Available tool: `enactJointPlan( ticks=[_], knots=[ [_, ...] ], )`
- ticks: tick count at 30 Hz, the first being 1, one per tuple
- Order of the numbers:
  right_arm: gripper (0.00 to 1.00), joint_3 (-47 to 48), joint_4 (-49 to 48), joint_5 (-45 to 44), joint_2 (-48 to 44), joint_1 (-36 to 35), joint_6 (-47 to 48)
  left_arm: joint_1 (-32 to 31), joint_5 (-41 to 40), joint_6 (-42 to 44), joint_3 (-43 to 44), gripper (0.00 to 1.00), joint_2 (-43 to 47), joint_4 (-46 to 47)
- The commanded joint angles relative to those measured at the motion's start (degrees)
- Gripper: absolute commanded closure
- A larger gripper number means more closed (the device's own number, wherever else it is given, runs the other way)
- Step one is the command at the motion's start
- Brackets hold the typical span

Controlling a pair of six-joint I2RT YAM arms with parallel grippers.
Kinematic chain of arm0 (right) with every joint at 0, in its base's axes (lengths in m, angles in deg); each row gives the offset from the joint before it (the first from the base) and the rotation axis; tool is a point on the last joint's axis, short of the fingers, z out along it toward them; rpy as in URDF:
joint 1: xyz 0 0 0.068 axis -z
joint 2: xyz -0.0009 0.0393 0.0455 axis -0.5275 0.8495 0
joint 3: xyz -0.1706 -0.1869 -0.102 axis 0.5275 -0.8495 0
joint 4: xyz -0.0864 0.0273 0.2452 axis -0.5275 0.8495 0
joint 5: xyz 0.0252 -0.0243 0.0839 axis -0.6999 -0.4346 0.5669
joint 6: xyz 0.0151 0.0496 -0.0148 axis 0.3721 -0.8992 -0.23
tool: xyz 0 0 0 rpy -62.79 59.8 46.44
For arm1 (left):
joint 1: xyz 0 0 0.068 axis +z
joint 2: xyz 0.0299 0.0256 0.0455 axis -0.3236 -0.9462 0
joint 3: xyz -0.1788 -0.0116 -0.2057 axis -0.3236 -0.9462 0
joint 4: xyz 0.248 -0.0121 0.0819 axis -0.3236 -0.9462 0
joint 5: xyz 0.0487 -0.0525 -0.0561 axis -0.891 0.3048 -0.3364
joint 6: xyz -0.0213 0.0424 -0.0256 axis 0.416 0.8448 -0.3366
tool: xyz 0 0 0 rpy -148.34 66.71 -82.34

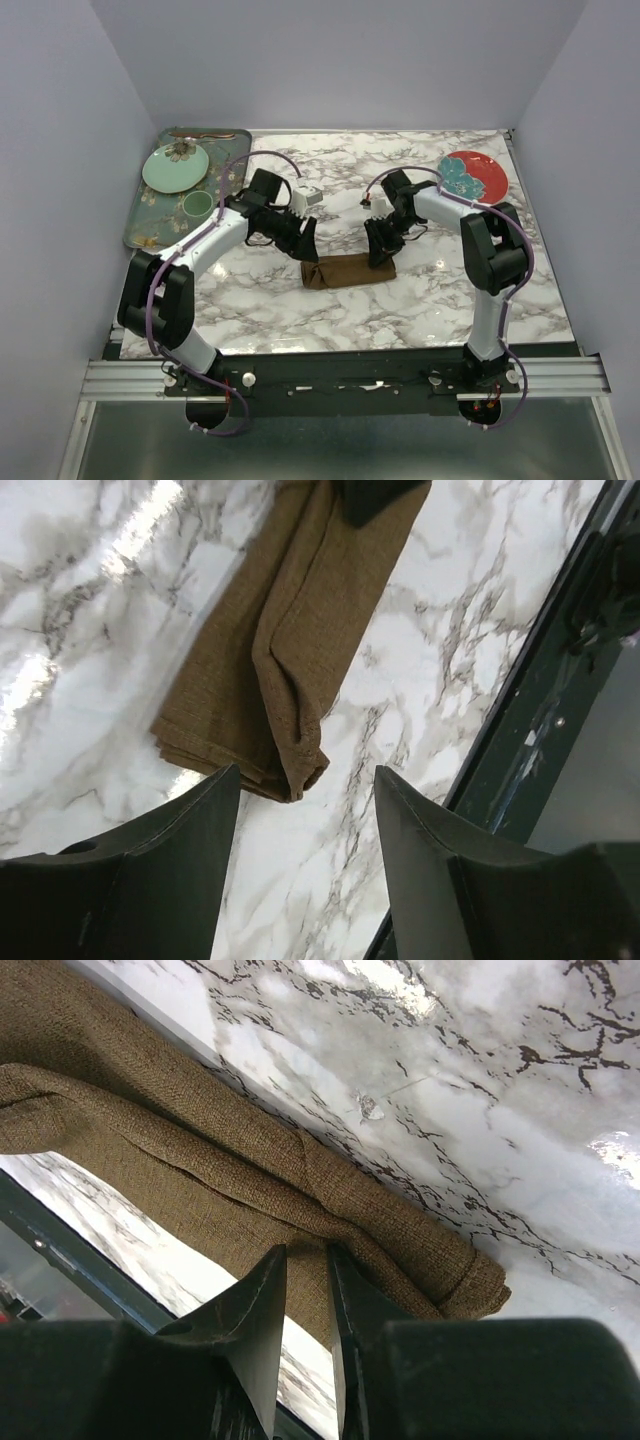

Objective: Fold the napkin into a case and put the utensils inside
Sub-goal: Fold the 2/3-rectangle-folded napkin at the center of the board.

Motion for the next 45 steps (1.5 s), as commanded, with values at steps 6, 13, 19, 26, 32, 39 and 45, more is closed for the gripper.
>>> enactJointPlan(
  ticks=[6, 13, 19, 26, 32, 39, 45],
  knots=[
    [0.69, 0.2, -1.7, -7.5, 4.5, 0.1, 2.1, -7.1, -16.0, -1.5, -5.0, 0.43, 1.2, 4.1],
    [0.69, 0.5, -1.4, -7.9, 4.9, 0.2, 2.7, -5.6, -20.6, -2.7, -3.4, 0.72, -7.2, 5.0],
    [0.69, 0.9, -1.1, -8.3, 4.8, 0.1, 3.4, -4.1, -21.5, -2.7, -2.4, 0.79, -13.1, 6.1],
    [0.70, -0.2, -0.9, -8.2, 4.8, 0.2, 3.3, -0.4, -20.1, -1.3, -1.7, 0.75, -14.9, 2.7],
    [0.71, -0.9, -0.9, -7.3, 4.7, 0.2, 2.5, 5.1, -0.5, 4.4, -3.0, 0.48, -2.4, 4.0],
    [0.72, -0.3, -0.4, -6.3, 5.2, 0.2, 1.0, 0.8, 11.3, -9.8, -2.1, 0.51, 1.7, 15.1],
    [0.72, -0.3, -0.1, -6.0, 5.6, 0.1, 0.1, -7.5, 13.2, -33.5, -7.1, 0.58, -5.6, 41.4]
  ],
)
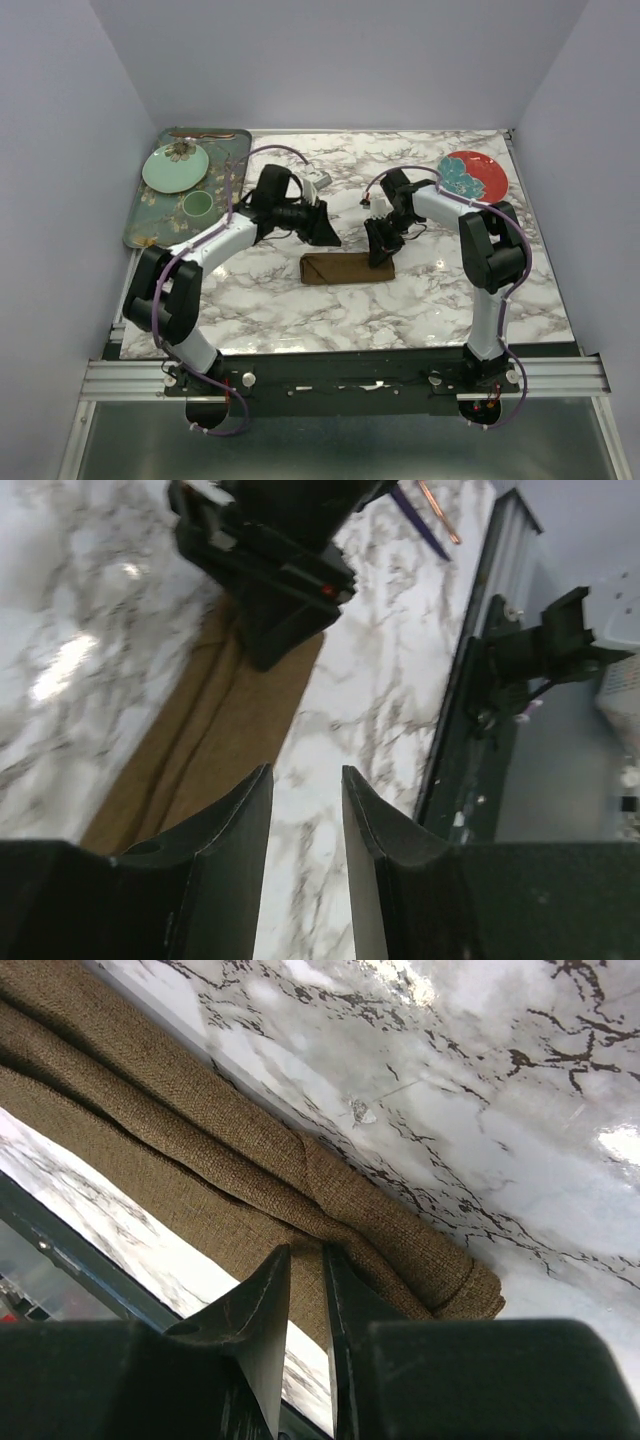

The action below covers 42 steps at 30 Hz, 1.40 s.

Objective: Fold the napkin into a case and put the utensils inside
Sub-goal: Fold the 2/3-rectangle-folded napkin at the center of the board.

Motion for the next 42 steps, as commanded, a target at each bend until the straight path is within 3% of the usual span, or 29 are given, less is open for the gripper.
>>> enactJointPlan(
  ticks=[1, 4, 10, 14, 22, 27, 33, 42],
  knots=[
    [0.72, -1.8, -1.7, -5.4, 4.6, 0.1, 0.4, -5.3, 5.4, -25.1, -4.3, 0.60, -8.0, 24.3],
    [0.72, -1.6, -1.6, -4.8, 4.8, 0.2, 0.3, -5.5, 5.0, -33.6, -8.2, 0.61, -13.2, 35.2],
    [0.72, -0.5, -1.1, -4.0, 6.0, 0.2, -0.1, -1.0, 5.3, -32.1, -10.1, 0.64, -26.7, 31.3],
    [0.72, -1.5, -0.8, -1.7, 4.6, 0.2, 0.4, 0.9, 6.2, -28.0, -7.3, 0.68, -31.1, 25.8],
    [0.58, -2.6, -0.6, 22.1, -11.3, 0.9, 2.1, 1.0, 7.6, -23.8, -5.6, 0.75, -31.9, 20.5],
    [0.53, -6.4, -5.8, 31.5, -11.8, 0.6, -6.8, 1.0, 7.2, -23.5, -6.1, 0.76, -31.8, 20.5],
    [0.55, -12.5, -15.8, 32.1, -7.1, 0.5, -11.8, 1.1, 6.8, -22.9, -5.9, 0.75, -32.1, 19.2],
    [0.60, -16.4, -18.7, 21.5, 3.8, 5.4, -13.5, 1.7, 6.2, -17.9, -4.5, 0.75, -32.3, 12.6]
  ],
)
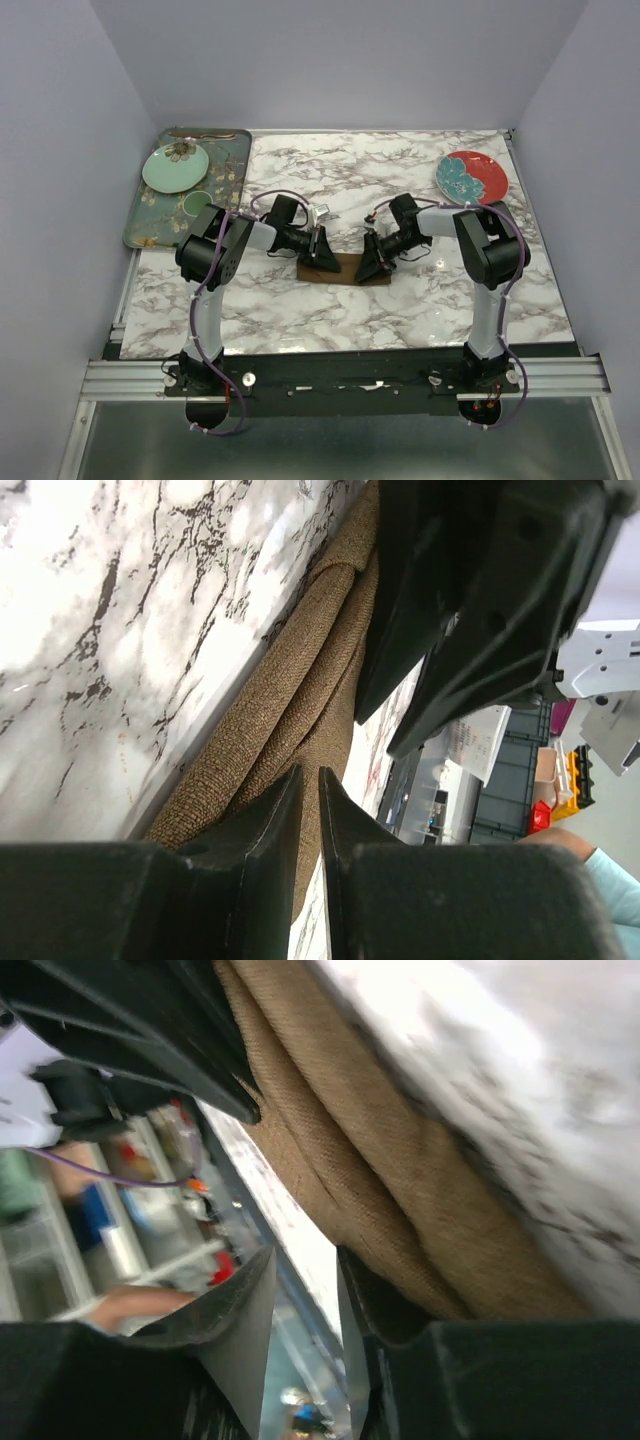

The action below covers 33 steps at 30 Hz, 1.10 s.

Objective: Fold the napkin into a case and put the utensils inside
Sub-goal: Fold the 2/3-rectangle-folded napkin at the center of the board.

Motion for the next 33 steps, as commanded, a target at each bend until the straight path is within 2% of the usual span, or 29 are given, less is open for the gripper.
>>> enactJointPlan(
  ticks=[1, 8, 13, 17, 21, 24, 28, 31, 33],
  knots=[
    [0.60, -2.2, -2.5, -8.1, 3.7, 3.4, -1.6, 0.9, -5.6, 7.2, -0.9, 0.76, -3.0, -9.6],
    [0.60, -5.7, -1.5, -12.5, 3.5, 3.4, -2.3, 0.9, -4.6, 8.8, -3.1, 0.76, -1.8, -11.0],
    [0.63, -9.8, -0.4, -14.3, -0.3, 2.3, -1.5, 0.5, -4.4, 10.5, -6.7, 0.78, 0.3, -11.3],
    [0.63, -11.6, 1.5, -12.5, -4.4, 0.7, 0.8, 0.1, -4.8, 12.0, -8.8, 0.79, 2.3, -11.5],
    [0.63, -8.8, 3.4, -7.5, -9.8, 0.6, 2.7, 0.0, -4.8, 15.2, -7.1, 0.80, 3.3, -14.4],
    [0.63, -2.5, 5.4, -6.2, -13.6, 1.0, 4.5, -0.9, -3.0, 19.8, -5.3, 0.80, 6.5, -17.0],
    [0.63, 3.6, 10.8, -5.7, -13.0, 3.9, 5.5, -2.9, -1.9, 24.9, -1.8, 0.71, 14.1, -20.0],
    [0.63, 4.1, 12.9, -9.0, -13.8, 5.6, 7.8, -3.6, -5.3, 29.1, 2.4, 0.57, 18.7, -22.9],
    [0.62, 4.1, 13.6, -10.3, -13.9, 7.0, 8.6, -4.8, -7.9, 32.9, 5.3, 0.53, 20.5, -24.0]
  ],
)
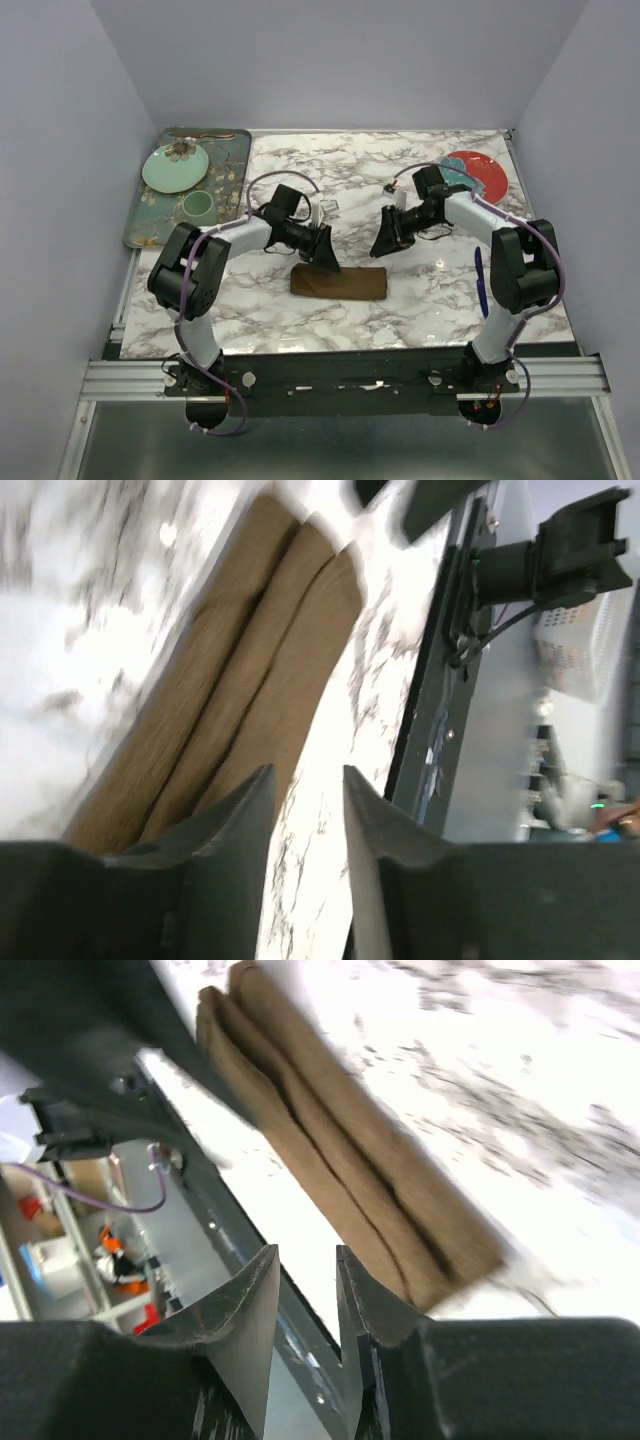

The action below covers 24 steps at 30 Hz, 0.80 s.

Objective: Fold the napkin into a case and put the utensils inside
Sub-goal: Fold the 2/3-rectangle-folded napkin at the center of the board, then stuff the top corner of the smaller-rectangle-folded napkin into the folded napkin.

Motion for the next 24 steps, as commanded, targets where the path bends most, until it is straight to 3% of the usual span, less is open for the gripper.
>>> enactJointPlan(
  ticks=[1, 7, 11, 21, 24],
  knots=[
    [0.62, 0.6, 6.8, -6.1, -0.7, 2.8, 4.1, -2.6, -7.1, 13.0, 7.5, 0.50, 6.6, -5.8],
    [0.62, 0.2, 7.1, -9.5, 0.5, 4.1, 3.1, -10.1, -14.9, 27.7, 12.3, 0.37, 5.4, -8.2],
    [0.63, 0.3, 6.6, -9.5, 2.2, 5.7, 1.8, -14.0, -19.0, 35.1, 15.2, 0.34, 1.4, -8.7],
    [0.64, 0.4, 6.6, -8.4, 5.7, 6.3, 0.1, -20.2, -25.4, 42.0, 19.0, 0.30, -5.3, -10.3],
    [0.65, 0.4, 6.5, -8.1, 6.3, 6.2, 0.2, -20.6, -25.5, 42.4, 19.5, 0.33, -6.2, -10.3]
  ],
)
